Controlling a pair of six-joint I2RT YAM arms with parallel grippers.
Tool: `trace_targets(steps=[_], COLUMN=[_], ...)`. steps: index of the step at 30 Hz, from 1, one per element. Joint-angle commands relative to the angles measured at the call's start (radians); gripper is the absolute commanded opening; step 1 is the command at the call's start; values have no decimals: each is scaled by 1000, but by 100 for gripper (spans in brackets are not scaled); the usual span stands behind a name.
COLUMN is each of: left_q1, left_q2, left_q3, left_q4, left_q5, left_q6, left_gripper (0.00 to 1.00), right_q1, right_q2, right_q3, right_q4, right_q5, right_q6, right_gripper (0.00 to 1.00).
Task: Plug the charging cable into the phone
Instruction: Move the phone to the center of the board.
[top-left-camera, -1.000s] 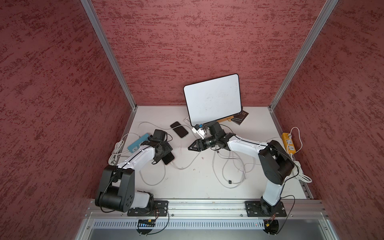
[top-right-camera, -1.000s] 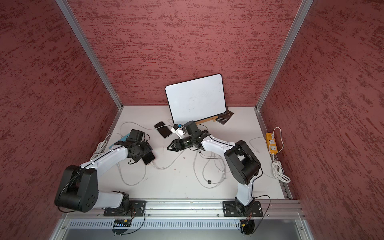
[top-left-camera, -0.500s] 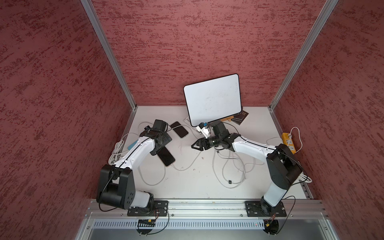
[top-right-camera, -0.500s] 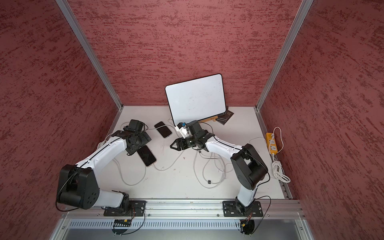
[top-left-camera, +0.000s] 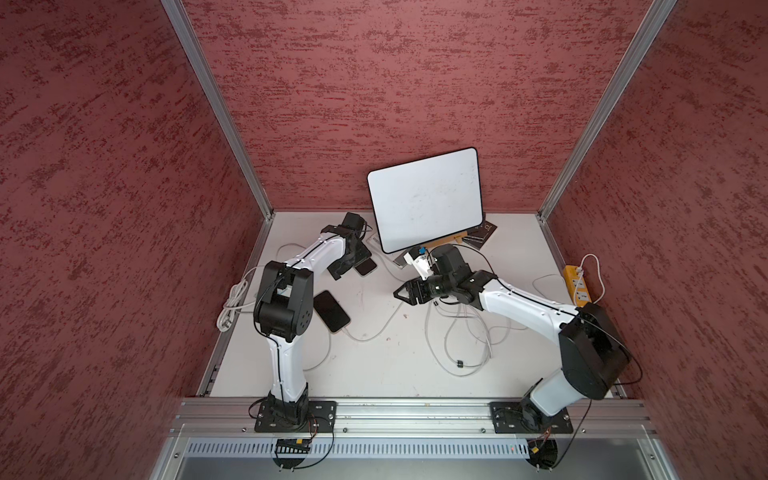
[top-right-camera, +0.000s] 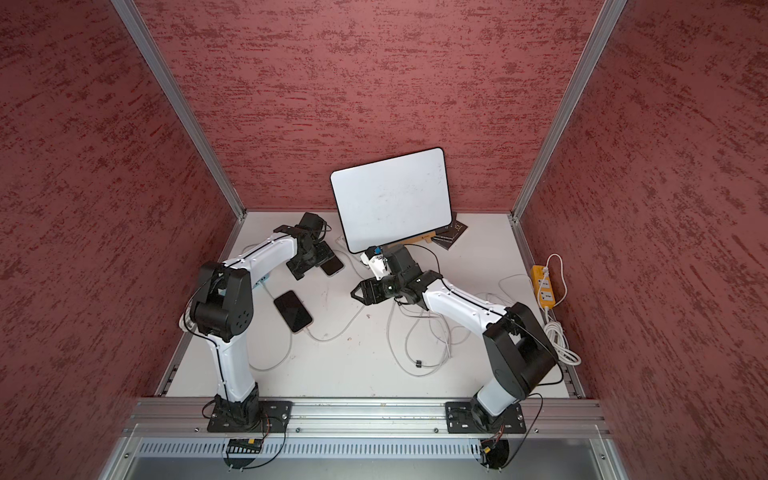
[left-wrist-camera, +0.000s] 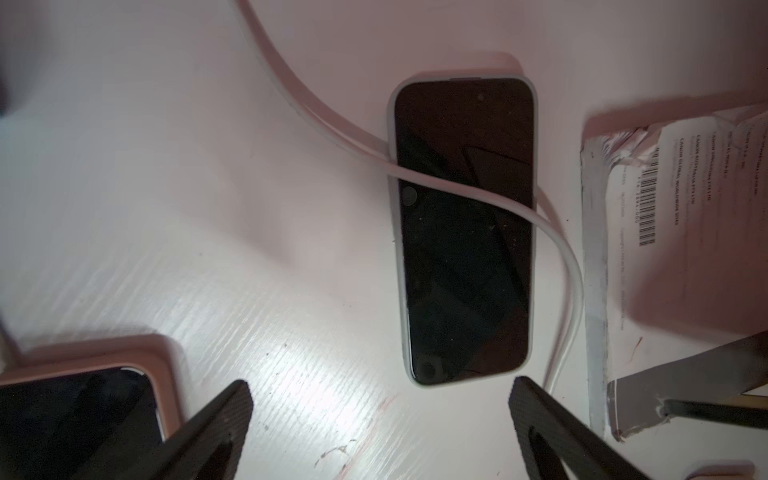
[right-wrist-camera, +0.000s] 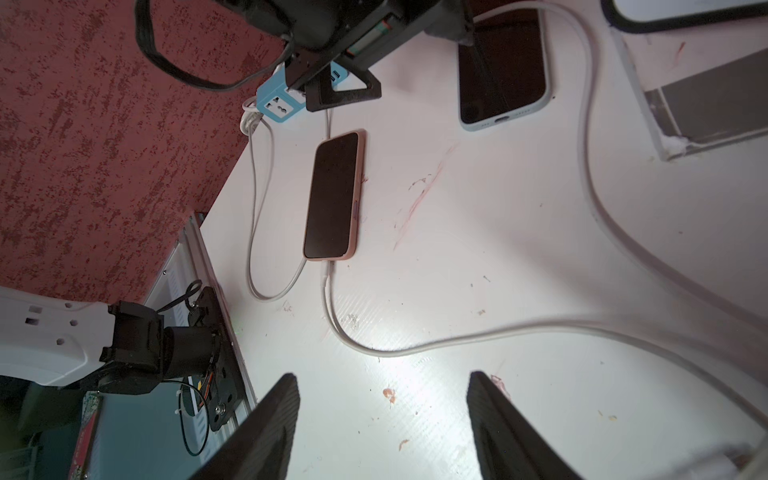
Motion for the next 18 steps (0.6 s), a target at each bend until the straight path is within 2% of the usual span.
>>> trace_targets(steps=[1, 18], left_q1=[-15, -36], left_q2=[57, 229], left_q3=[85, 248], left_q4=[-41, -116], left_q5=[7, -47], left_q6=[-3, 9], left_gripper=[100, 100], right_q1=[-6, -6], right_q2=[-24, -15], right_q3=[-14, -14], right_q4=[-6, 6], right_q5=[21, 5], right_q6=[-20, -24], right_gripper=[68, 68])
